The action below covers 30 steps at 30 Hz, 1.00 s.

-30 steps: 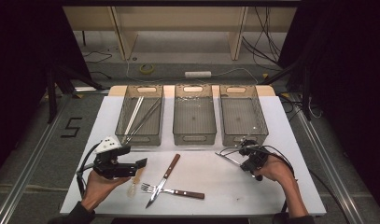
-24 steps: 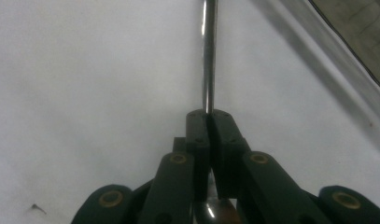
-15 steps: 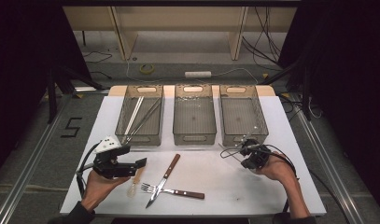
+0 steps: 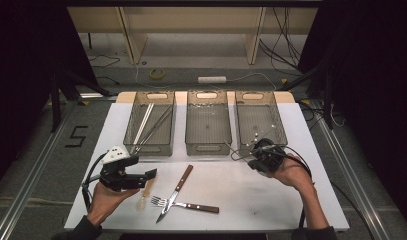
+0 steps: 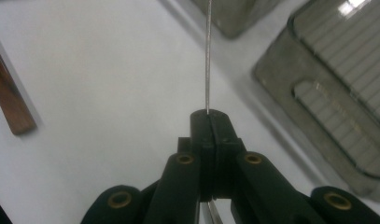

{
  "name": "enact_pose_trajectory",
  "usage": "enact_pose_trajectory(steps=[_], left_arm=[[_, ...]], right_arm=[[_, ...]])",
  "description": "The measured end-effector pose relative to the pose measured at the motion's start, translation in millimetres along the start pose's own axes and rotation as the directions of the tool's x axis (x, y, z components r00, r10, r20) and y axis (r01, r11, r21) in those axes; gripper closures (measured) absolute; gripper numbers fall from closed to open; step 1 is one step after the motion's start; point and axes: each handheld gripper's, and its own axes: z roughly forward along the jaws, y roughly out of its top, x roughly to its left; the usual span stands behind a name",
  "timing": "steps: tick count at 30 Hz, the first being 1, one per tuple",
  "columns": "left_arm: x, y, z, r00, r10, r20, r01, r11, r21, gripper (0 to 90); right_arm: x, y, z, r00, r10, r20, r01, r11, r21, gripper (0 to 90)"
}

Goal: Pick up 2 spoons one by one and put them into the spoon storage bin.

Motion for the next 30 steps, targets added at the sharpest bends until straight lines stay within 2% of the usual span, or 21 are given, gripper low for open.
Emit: enact_pose_trajectory(steps=[5,13,20,30], left_arm=[[-0.1,-0.1,-0.2,1.0,0.002,-0.002,-0.002,1.0,-0.004,15.4],[0.0,0.0,-0.2,1.0,0.002,-0.003,-0.002,1.0,-0.004,15.5],[-0.5,-0.1,0.0,1.0,0.002,-0.006,-0.002,1.0,-0.008,15.5],[-0.5,0.3,-1.1,1.0,0.001,-0.005,-0.001,0.9998,-0.022,15.5]], right_arm=[[1.8,22.1,-3.7,0.9999,0.005,-0.011,-0.006,0.999,-0.054,90.0],[-6.1,57.5,-1.6,0.9997,0.018,-0.016,-0.02,0.993,-0.118,90.0],[-12.2,81.6,6.6,0.9989,0.047,0.002,-0.046,0.991,-0.128,90.0],[-20.8,104.5,18.4,0.9976,0.068,0.011,-0.066,0.987,-0.145,90.0]])
